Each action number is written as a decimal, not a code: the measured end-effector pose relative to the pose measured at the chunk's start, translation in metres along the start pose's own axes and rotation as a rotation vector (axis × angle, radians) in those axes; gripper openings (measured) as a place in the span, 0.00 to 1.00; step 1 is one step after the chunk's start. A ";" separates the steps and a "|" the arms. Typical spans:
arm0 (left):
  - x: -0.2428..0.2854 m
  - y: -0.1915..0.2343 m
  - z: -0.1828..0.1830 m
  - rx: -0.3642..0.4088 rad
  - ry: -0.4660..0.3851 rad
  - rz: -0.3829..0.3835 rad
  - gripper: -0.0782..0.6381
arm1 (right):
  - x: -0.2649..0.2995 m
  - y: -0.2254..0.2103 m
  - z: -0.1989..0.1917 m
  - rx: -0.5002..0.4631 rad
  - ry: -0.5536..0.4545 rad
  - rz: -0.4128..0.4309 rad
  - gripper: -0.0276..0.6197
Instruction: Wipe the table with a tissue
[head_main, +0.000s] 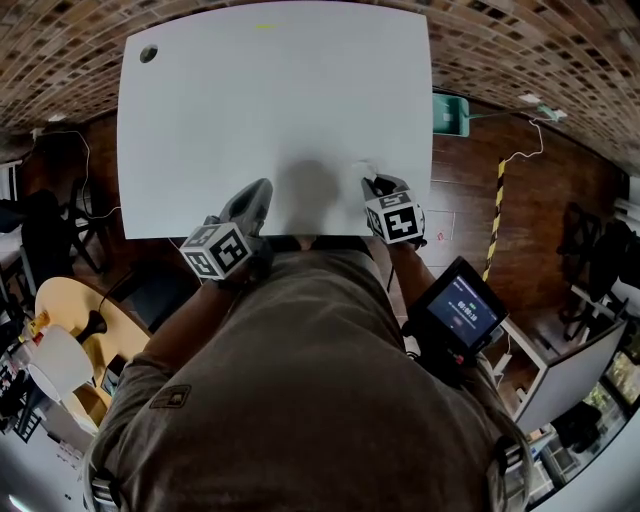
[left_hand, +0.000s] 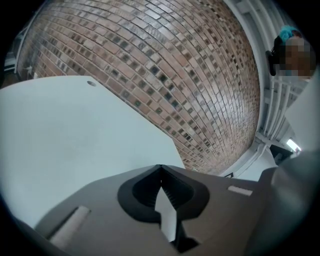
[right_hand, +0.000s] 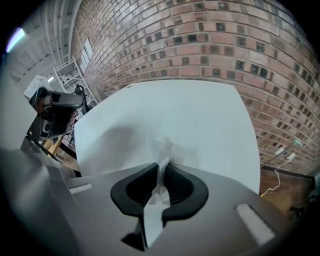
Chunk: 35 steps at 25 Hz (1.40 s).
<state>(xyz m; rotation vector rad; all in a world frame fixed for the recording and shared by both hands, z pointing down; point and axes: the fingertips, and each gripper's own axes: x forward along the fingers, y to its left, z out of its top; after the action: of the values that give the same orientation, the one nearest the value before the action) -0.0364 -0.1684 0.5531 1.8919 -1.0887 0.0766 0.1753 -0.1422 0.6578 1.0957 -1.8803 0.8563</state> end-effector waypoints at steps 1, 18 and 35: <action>-0.002 0.002 0.001 -0.001 -0.002 0.002 0.11 | 0.002 0.006 0.001 -0.007 0.000 0.008 0.12; -0.013 0.019 0.011 -0.002 -0.017 0.018 0.11 | 0.019 0.072 0.007 -0.057 0.011 0.136 0.12; -0.025 -0.012 -0.002 -0.002 -0.121 0.141 0.11 | -0.006 0.033 0.003 0.000 -0.101 0.224 0.12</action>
<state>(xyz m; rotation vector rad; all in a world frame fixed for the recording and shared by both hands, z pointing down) -0.0424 -0.1490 0.5347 1.8352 -1.3035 0.0407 0.1464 -0.1296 0.6458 0.9559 -2.1165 0.9407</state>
